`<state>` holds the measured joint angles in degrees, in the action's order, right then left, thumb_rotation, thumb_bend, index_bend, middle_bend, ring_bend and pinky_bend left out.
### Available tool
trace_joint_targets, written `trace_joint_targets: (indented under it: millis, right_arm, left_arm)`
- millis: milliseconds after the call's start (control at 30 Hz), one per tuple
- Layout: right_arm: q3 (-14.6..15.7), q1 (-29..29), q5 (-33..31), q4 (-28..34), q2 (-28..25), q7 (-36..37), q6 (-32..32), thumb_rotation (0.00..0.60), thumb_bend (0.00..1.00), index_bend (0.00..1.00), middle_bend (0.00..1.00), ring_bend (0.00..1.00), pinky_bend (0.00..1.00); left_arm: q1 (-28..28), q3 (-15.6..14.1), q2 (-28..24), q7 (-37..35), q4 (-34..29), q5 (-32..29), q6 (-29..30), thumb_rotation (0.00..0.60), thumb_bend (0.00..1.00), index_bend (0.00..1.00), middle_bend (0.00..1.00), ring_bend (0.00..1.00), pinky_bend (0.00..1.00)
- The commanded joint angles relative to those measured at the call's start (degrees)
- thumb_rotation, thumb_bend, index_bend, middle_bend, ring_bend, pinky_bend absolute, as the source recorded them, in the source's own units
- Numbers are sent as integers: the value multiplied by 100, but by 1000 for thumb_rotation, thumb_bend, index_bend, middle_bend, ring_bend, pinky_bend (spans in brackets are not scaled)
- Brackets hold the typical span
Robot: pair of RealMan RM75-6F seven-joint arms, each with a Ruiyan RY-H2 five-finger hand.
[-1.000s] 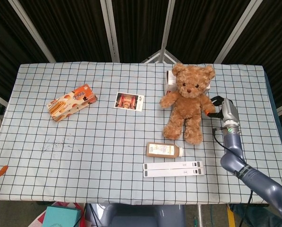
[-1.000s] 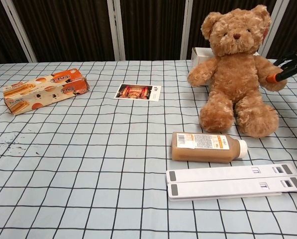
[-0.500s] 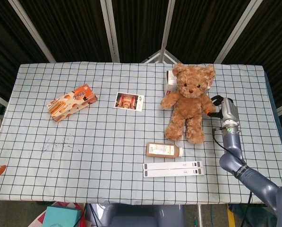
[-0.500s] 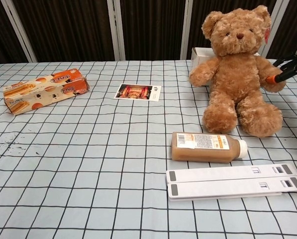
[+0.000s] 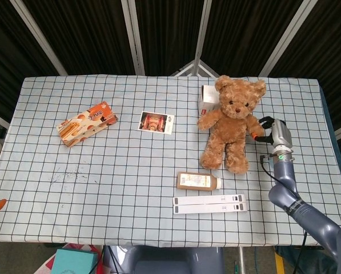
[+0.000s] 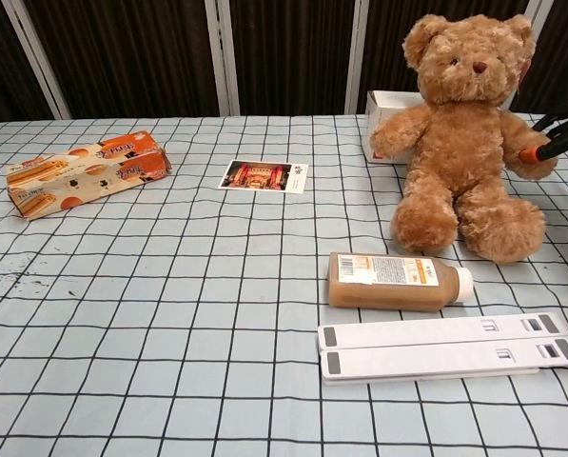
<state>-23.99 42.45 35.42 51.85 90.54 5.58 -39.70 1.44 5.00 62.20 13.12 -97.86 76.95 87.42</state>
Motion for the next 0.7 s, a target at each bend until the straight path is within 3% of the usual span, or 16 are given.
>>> trace_joint_targets:
  millis: [33, 467, 700]
  right_arm:
    - [-31, 8, 103, 17, -22, 17, -55, 600, 320, 414, 520, 343, 0]
    - [-21, -46, 146, -143, 65, -23, 1, 600, 320, 415, 521, 343, 0]
    - [-99, -73, 269, 68, -49, -8, -136, 600, 320, 415, 521, 343, 0]
  left_arm:
    - [10, 0, 9, 22, 1, -8, -14, 600, 239, 131, 0, 0, 30]
    - [30, -4, 39, 105, -6, -35, -34, 600, 239, 131, 0, 0, 30]
    - [43, 3, 53, 143, -6, -72, -54, 600, 239, 131, 0, 0, 30]
